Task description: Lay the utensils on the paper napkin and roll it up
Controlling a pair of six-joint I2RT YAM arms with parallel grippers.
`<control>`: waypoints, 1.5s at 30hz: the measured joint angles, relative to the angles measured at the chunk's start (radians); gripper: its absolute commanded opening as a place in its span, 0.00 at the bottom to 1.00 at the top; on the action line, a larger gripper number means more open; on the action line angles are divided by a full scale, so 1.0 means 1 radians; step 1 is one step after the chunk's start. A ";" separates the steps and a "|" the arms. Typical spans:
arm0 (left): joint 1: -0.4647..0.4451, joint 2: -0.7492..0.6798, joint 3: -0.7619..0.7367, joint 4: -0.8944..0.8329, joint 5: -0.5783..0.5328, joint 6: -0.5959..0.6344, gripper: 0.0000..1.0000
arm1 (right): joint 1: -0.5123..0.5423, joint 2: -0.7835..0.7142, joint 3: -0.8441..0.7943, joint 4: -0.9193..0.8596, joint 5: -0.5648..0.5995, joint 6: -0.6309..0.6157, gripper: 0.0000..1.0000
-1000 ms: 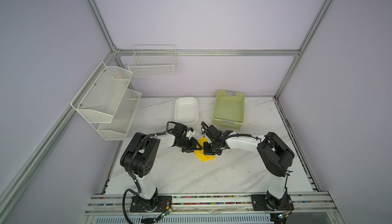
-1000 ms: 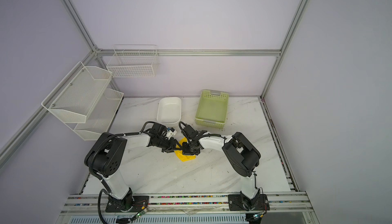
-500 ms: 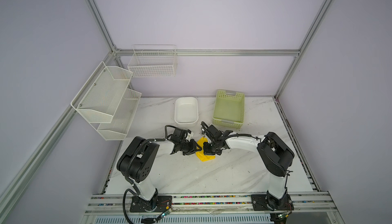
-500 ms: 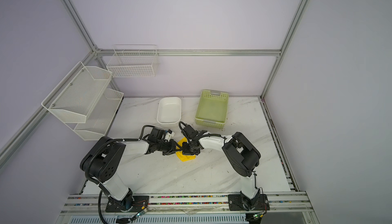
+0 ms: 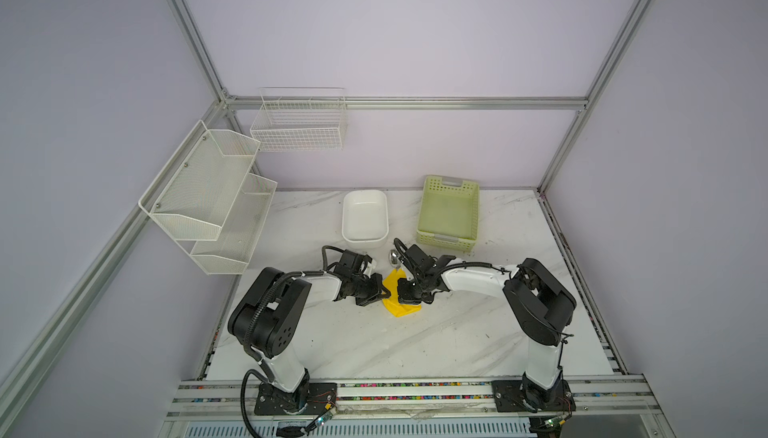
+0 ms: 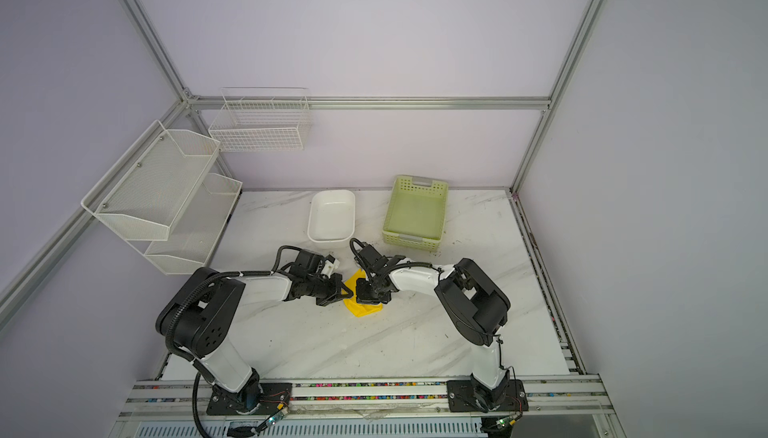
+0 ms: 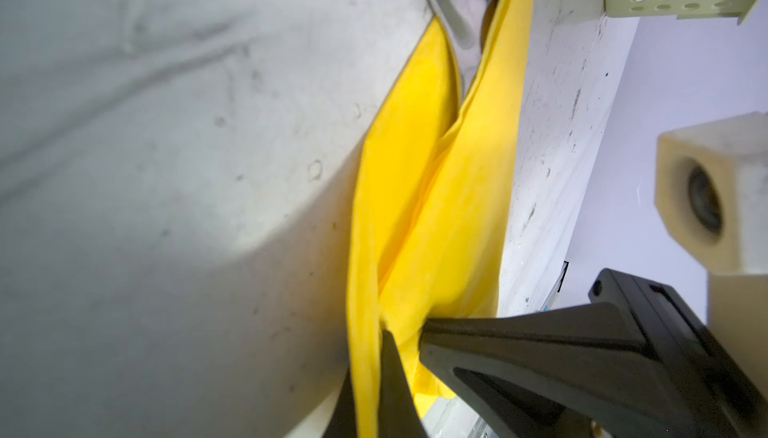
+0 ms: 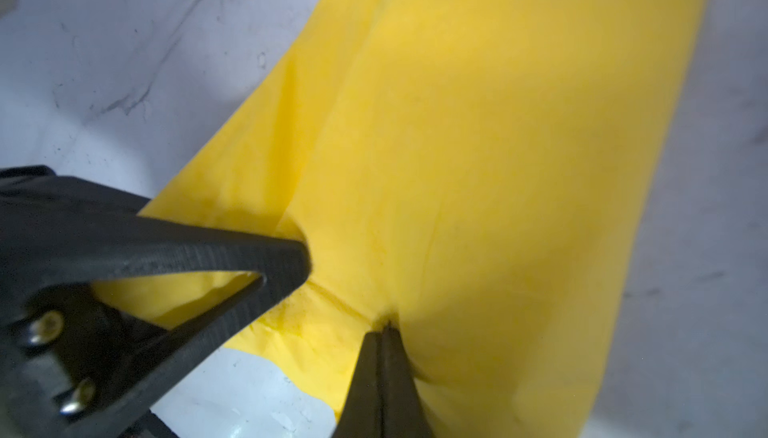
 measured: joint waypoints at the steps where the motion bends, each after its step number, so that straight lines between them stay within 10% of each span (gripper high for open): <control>1: 0.007 -0.004 0.002 -0.016 -0.001 0.008 0.00 | 0.005 0.002 0.000 0.007 -0.006 0.006 0.00; 45: 0.084 0.017 0.108 -0.260 0.011 0.115 0.00 | 0.043 -0.008 -0.032 0.050 -0.070 0.053 0.00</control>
